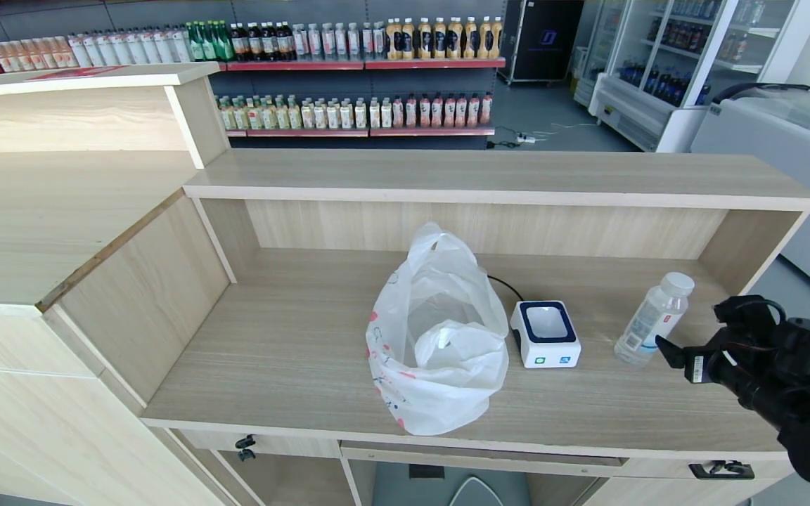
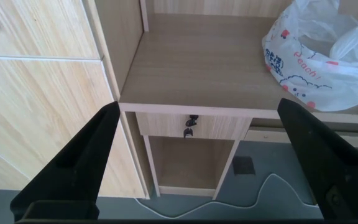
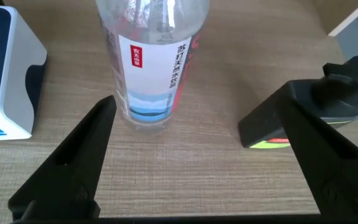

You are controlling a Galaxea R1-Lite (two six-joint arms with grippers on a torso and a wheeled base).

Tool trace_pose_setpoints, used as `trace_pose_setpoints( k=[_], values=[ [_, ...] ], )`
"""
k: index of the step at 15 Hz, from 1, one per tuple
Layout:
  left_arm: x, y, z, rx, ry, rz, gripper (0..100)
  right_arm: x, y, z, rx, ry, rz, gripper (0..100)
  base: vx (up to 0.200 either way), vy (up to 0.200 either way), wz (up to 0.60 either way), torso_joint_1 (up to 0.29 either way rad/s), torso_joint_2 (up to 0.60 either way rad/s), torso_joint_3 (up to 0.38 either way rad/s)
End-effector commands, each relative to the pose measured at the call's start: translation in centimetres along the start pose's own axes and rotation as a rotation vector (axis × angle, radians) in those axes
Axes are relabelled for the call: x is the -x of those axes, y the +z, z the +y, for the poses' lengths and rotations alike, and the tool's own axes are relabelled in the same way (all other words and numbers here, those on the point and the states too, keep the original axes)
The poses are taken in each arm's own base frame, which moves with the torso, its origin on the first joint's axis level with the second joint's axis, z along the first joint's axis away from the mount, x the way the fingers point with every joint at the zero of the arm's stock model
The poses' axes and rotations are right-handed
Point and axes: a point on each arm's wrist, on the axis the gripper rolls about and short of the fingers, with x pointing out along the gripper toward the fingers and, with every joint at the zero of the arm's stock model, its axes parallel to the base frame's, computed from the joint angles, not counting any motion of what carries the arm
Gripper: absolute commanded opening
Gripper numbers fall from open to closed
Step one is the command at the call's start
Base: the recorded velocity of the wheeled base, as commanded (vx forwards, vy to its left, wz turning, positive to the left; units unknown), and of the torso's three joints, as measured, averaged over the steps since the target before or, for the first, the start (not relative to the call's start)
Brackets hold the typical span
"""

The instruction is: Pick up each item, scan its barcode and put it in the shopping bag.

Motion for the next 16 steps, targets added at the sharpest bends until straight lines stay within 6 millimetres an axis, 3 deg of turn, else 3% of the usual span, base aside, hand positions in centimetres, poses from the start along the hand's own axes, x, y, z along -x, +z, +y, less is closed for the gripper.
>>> trace_pose_setpoints(
  k=[1, 7, 11, 16],
  values=[
    [0.0, 0.0, 0.0, 0.001, 0.0, 0.001, 100, -1.9, -0.1, 1.2, 0.008, 0.034, -0.023, 100, 0.0, 0.0, 0.0, 0.0, 0.0, 0.0],
    [0.0, 0.0, 0.0, 0.001, 0.0, 0.001, 100, -4.8, -1.2, 3.2, 0.016, 0.087, -0.033, 100, 0.0, 0.0, 0.0, 0.0, 0.0, 0.0],
    [0.0, 0.0, 0.0, 0.001, 0.0, 0.001, 100, -7.0, -0.7, 4.4, 0.024, 0.109, -0.088, 100, 0.0, 0.0, 0.0, 0.0, 0.0, 0.0],
    [0.0, 0.0, 0.0, 0.001, 0.0, -0.001, 100, -8.0, -0.9, 5.2, 0.03, 0.144, -0.065, 100, 0.0, 0.0, 0.0, 0.0, 0.0, 0.0]
  ],
)
